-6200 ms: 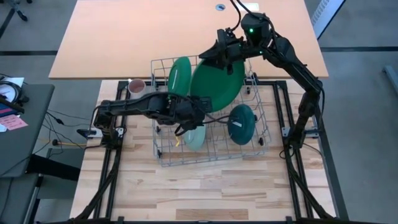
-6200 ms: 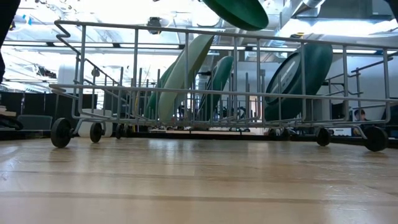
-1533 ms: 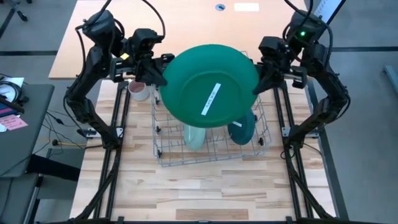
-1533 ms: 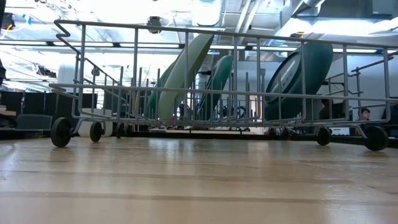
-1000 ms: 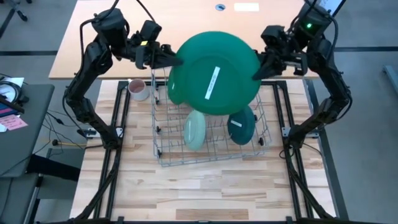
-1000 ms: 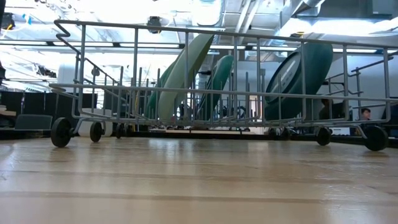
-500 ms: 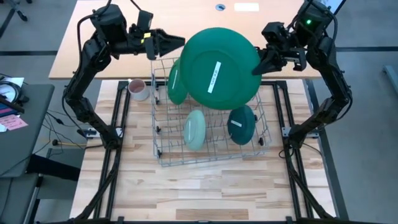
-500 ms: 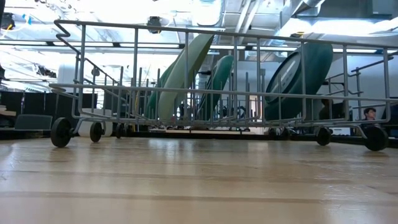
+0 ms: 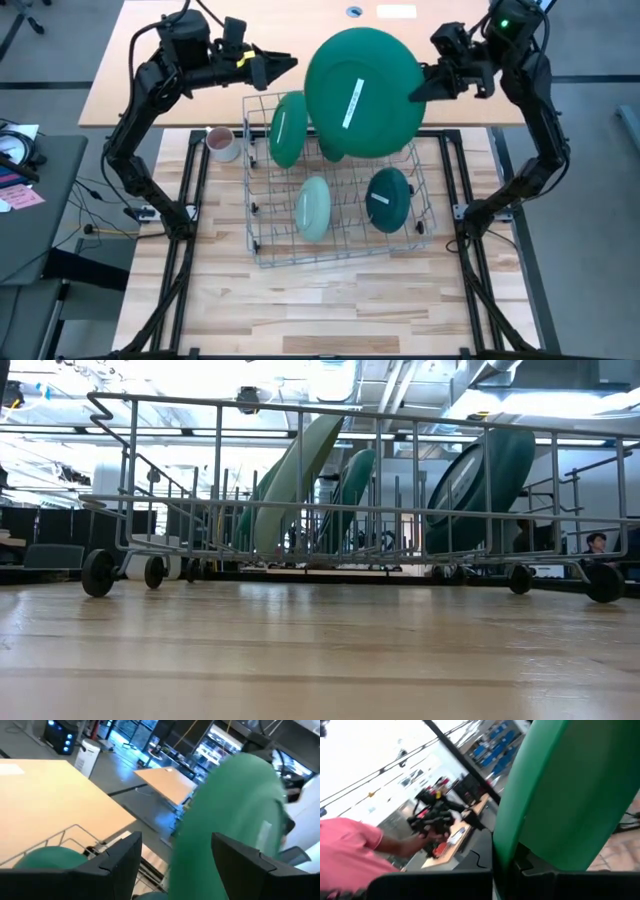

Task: Sort dishes
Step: Put the green plate in the dish rack

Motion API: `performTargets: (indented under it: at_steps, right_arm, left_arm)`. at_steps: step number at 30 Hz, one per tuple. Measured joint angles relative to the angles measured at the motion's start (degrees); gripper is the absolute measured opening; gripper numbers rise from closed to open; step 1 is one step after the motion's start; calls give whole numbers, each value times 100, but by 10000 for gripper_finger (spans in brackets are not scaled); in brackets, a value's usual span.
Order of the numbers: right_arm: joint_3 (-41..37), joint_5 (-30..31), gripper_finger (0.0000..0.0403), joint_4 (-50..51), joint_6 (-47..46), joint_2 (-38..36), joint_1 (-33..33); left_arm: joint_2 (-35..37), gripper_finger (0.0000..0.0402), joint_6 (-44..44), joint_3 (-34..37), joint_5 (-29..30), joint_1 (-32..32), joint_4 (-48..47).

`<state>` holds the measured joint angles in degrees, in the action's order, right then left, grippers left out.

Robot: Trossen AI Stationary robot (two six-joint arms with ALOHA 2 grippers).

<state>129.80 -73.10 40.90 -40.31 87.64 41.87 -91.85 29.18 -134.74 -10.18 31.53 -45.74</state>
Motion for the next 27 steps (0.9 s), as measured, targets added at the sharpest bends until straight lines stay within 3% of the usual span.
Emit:
performTargets:
  at_steps: [8, 16, 27]
  right_arm:
    - [0, 82, 10, 821, 64, -241, 1093]
    - [7, 495, 10, 2472, 986, -618, 2395]
    - [-113, 1034, 10, 3076, 2050, -393, 3150]
  left_arm:
    - [0, 233, 154, 0, 16, -88, -1]
    - [0, 233, 174, 0, 286, -312, -129]
    - [0, 233, 212, 0, 862, -483, -134]
